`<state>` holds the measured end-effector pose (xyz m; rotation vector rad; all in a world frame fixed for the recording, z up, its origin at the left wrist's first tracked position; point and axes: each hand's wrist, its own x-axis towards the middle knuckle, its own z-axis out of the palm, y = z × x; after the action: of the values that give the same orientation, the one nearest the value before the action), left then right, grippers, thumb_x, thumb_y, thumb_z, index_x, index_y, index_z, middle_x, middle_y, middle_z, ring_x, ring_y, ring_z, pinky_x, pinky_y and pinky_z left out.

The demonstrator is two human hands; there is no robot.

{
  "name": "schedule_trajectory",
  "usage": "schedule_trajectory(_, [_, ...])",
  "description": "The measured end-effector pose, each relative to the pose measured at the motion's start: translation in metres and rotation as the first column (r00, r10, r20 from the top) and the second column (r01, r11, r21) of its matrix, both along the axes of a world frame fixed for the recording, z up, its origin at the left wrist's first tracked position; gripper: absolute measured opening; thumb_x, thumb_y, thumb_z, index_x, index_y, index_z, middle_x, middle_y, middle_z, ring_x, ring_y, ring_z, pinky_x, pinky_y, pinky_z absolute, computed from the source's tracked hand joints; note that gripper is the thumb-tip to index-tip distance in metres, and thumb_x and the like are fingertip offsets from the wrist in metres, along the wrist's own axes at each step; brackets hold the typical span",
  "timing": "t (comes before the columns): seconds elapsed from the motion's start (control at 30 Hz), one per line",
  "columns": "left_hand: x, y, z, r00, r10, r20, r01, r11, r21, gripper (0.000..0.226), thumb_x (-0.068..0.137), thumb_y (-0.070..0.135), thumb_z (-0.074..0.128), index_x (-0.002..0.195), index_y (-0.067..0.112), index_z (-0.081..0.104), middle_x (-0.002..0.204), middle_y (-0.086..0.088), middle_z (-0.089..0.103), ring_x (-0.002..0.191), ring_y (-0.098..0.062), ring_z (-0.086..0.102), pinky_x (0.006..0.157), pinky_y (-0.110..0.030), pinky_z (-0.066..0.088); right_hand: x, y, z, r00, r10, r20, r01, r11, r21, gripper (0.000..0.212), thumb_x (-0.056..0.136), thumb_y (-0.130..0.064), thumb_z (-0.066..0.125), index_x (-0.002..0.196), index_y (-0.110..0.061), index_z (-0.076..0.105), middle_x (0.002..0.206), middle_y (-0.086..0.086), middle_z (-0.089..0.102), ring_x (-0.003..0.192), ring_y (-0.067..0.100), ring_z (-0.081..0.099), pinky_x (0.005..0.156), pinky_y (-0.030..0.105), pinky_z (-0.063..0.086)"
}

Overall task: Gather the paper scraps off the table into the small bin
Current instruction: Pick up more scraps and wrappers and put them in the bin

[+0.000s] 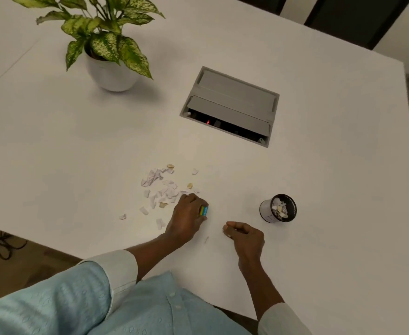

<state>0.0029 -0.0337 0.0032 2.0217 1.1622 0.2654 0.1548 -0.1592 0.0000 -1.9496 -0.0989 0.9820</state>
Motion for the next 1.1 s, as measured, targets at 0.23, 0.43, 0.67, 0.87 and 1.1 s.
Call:
schedule_trajectory(0.23, [0.100, -0.016, 0.035, 0.984, -0.086, 0.155, 0.091, 0.996, -0.022, 0.034, 0.083, 0.021, 0.084, 0.115, 0.020, 0.071, 0.111, 0.001, 0.065, 0.104, -0.015, 0.051, 0.080, -0.022, 0.036, 0.069, -0.007, 0.042, 0.968, -0.226, 0.108, 0.211, 0.968, 0.134, 0.021, 0.068, -0.003, 0.091, 0.081, -0.017, 0.083, 0.082, 0.003, 0.081, 0.087, 0.022, 0.078, 0.088, 0.038, 0.061])
schedule_trajectory(0.43, [0.181, -0.028, 0.045, 0.965, -0.210, 0.160, 0.213, 0.977, -0.004, 0.030, 0.084, 0.017, 0.082, 0.113, 0.017, 0.072, 0.107, -0.005, 0.066, 0.102, -0.020, 0.054, 0.081, -0.030, 0.044, 0.132, -0.014, 0.058, 0.931, -0.192, 0.310, 0.191, 0.981, 0.036, 0.016, 0.071, -0.009, 0.089, 0.077, -0.020, 0.080, 0.076, -0.003, 0.079, 0.080, 0.018, 0.077, 0.082, 0.040, 0.064])
schedule_trajectory(0.67, [0.231, -0.032, 0.039, 0.941, -0.338, 0.012, 0.338, 0.941, -0.024, 0.035, 0.082, 0.019, 0.081, 0.115, 0.013, 0.071, 0.109, -0.011, 0.066, 0.105, -0.030, 0.057, 0.084, -0.038, 0.049, 0.170, -0.007, 0.060, 0.918, 0.000, 0.396, 0.054, 0.990, -0.127, 0.017, 0.089, -0.005, 0.066, 0.095, -0.016, 0.077, 0.085, -0.004, 0.076, 0.086, 0.021, 0.075, 0.075, 0.036, 0.062])
schedule_trajectory(0.87, [0.230, -0.028, 0.038, 0.933, -0.351, 0.076, 0.354, 0.934, -0.040, 0.031, 0.082, 0.014, 0.069, 0.112, 0.015, 0.076, 0.112, -0.004, 0.075, 0.104, -0.024, 0.067, 0.089, -0.040, 0.054, 0.177, -0.004, 0.058, 0.834, 0.177, 0.524, -0.045, 0.966, -0.254, 0.035, 0.092, 0.001, 0.045, 0.104, -0.019, 0.071, 0.098, 0.001, 0.077, 0.090, 0.023, 0.071, 0.077, 0.032, 0.054])
schedule_trajectory(1.1, [0.181, -0.013, 0.013, 0.968, -0.250, -0.038, 0.250, 0.968, 0.004, 0.025, 0.094, 0.023, 0.063, 0.119, 0.023, 0.065, 0.122, 0.005, 0.063, 0.113, -0.019, 0.060, 0.090, -0.042, 0.053, 0.161, -0.017, 0.053, 0.708, 0.342, 0.618, -0.214, 0.938, -0.274, 0.030, 0.097, -0.001, 0.048, 0.112, -0.016, 0.070, 0.109, 0.003, 0.074, 0.101, 0.023, 0.068, 0.083, 0.033, 0.054])
